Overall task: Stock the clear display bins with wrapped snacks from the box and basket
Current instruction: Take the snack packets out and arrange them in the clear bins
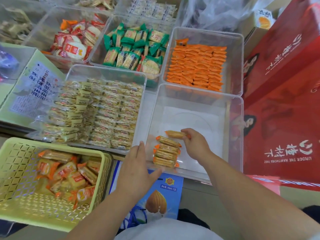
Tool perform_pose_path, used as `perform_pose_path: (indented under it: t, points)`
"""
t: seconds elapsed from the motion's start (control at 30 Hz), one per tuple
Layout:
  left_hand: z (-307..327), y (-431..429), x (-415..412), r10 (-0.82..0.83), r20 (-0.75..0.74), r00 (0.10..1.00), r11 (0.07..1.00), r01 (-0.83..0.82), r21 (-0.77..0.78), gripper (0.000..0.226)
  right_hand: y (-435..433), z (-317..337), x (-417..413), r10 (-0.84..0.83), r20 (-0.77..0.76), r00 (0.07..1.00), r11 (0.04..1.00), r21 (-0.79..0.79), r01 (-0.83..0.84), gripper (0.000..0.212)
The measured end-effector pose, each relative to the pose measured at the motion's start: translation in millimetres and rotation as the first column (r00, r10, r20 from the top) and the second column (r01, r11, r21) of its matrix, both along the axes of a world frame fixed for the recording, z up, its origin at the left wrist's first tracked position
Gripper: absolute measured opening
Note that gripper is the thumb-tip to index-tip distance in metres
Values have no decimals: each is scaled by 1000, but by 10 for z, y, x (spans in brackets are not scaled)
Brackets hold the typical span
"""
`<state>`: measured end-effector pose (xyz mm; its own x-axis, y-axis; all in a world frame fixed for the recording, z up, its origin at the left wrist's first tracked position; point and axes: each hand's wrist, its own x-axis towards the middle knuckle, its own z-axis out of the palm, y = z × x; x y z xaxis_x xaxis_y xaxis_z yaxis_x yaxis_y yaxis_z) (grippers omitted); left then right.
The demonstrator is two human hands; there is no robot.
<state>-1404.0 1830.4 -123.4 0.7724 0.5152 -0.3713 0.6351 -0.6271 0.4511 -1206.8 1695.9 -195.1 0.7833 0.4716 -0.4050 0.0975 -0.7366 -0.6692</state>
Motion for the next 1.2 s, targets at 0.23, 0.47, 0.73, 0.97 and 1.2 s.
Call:
perform_pose_path:
  t: [0.23, 0.47, 0.73, 0.97, 1.2]
  points:
    - [-35, 30, -7, -21, -37, 999, 1000, 21, -19, 113, 327, -174, -30, 206, -80, 975, 933, -285, -220, 44]
    - [-46, 13, -21, 21, -19, 1000, 995, -22, -92, 113, 420, -97, -175, 315, -199, 928, 871, -328, -366, 55]
    - [216, 40, -154, -79, 146, 986, 996, 84, -24, 87, 387, 222, -282, 368, -138, 920, 777, -497, -385, 73]
    - [598, 735, -881, -152, 428, 891, 982, 88, 165, 28, 439, 731, -915, 329, 170, 929, 910, -321, -264, 53]
    - [331, 2085, -1581, -61, 11, 998, 980, 58, 188, 51, 824, 1097, -2185, 225, 382, 896, 967, 28, -255, 34]
